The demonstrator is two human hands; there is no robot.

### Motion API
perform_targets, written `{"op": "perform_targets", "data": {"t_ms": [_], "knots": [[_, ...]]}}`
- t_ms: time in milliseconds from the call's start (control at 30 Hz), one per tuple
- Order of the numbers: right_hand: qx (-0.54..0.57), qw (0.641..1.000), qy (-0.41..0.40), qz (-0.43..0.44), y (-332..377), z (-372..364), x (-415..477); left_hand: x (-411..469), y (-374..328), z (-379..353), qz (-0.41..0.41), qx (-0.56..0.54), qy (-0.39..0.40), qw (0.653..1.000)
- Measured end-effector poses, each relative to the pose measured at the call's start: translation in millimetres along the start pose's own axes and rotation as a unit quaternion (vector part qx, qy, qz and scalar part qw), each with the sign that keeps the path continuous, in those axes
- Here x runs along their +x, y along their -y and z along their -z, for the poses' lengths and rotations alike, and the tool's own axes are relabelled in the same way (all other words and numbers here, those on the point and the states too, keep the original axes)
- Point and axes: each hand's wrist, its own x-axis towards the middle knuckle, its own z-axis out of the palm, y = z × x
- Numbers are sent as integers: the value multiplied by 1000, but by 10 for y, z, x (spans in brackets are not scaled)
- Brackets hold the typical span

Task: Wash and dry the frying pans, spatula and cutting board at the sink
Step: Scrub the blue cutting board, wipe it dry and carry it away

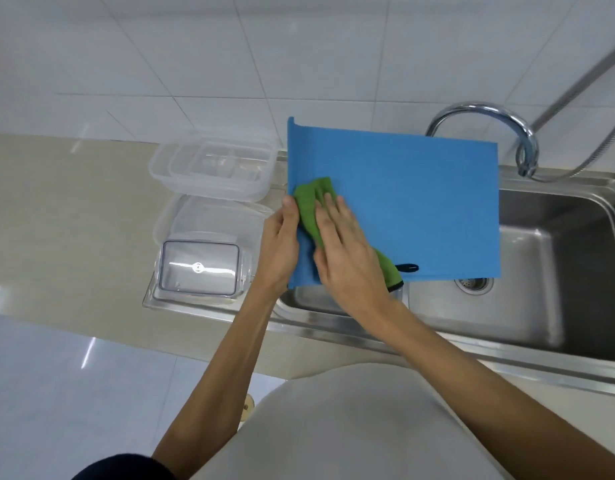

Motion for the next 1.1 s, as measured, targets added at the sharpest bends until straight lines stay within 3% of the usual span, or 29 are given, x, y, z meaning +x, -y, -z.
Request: {"op": "perform_targets", "data": {"t_ms": [333,567,633,800,900,1000,1100], "knots": [[-62,994,57,75,69,-86,-680,-232,130,221,68,-2,-40,997],[-14,998,21,-55,-299,130,321,-529,233,205,90,107,-20,990],[-10,998,28,-51,-415,222,365,-561,281,170,102,108,-14,989],[-50,994,88,42,-95,349,-800,-718,137,-62,69,58,-40,995],[-105,990,77,61,-252,542,-1071,-898,177,-245,113,38,-53,991],[-145,989,24,-15,-831,896,-1001,-1065,196,-373,141,34,-61,988],[-116,979,-52,-156,-1652,1473,-1004,-1214,143,-547,134,18,-49,990]]}}
